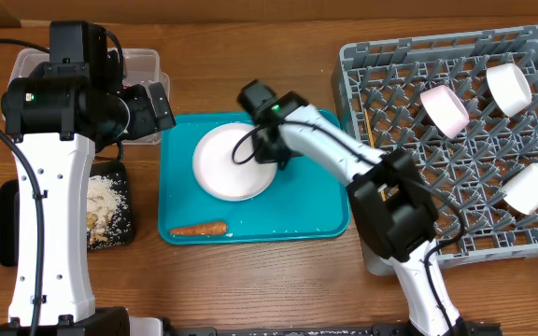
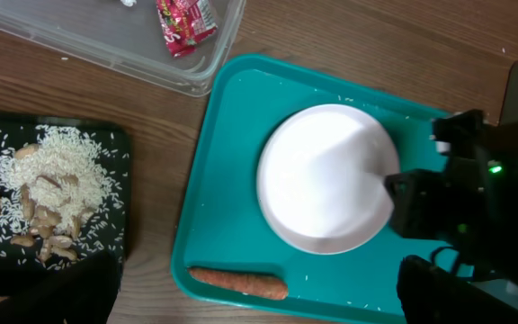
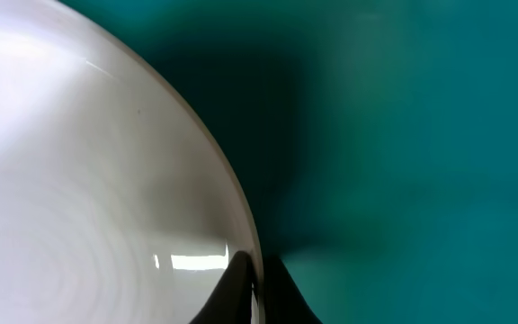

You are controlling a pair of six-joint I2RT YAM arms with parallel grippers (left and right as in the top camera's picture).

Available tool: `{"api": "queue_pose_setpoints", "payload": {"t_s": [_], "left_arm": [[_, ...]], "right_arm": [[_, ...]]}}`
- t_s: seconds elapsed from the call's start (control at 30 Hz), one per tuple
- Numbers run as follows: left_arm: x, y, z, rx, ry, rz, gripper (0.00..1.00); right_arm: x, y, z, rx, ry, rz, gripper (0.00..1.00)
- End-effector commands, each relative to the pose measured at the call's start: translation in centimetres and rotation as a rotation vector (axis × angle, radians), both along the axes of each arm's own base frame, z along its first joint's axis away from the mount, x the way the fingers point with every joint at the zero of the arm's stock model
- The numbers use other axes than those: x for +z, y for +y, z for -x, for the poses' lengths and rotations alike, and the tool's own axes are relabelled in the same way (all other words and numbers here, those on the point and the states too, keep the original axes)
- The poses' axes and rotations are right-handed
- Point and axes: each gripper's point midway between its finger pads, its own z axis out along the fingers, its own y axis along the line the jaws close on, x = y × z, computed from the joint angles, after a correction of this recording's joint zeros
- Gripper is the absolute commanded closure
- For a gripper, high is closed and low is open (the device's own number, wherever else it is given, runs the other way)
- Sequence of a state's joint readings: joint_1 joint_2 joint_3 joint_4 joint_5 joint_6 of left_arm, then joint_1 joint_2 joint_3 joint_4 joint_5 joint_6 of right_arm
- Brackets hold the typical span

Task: Sort waste into correct bins and load items into the dishwasher
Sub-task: 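Grasp the pink plate rim on the teal tray with the right gripper, then stand the pink plate upright in the dish rack with the right gripper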

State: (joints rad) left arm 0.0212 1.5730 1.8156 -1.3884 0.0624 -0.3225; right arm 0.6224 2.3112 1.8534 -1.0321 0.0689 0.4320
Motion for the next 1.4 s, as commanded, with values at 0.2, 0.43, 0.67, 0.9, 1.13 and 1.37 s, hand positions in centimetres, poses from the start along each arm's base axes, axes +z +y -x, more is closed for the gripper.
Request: {"api": "queue_pose_setpoints", "payload": {"t_s": [0.2, 0.43, 0.67, 0.9, 1.13, 1.37], "left_arm": [[-0.1, 0.3, -0.3, 0.006, -0.001, -0.02, 0.0], [-0.1, 0.3, -0.3, 0.006, -0.002, -0.02, 0.0], [-0.1, 0.3, -0.3, 0.006, -0.001, -0.02, 0.0], [-0.1, 0.3, -0.3, 0.002, -0.001, -0.022, 0.0], [-0.1, 0.3, -0.3, -0.001, 0.0, -0.023, 0.0], [-0.1, 0.3, -0.3, -0.001, -0.001, -0.023, 0.0]], "right_arm": [[4.9, -10.8, -3.6, -0.069, -0.027, 0.144, 0.96], [19.0, -15.9, -5.8, -0.114, -0.336, 0.129, 0.96], [29.2, -26.9, -5.0, -0.414, -0.626, 0.388, 0.96], [29.0, -31.7, -3.6, -0.639, -0.664, 0.572, 0.96], [22.3, -31.8, -2.9, -0.63, -0.568, 0.61, 0.96], [18.6, -30.3, -2.4, -0.592, -0.543, 0.614, 0.96]]}}
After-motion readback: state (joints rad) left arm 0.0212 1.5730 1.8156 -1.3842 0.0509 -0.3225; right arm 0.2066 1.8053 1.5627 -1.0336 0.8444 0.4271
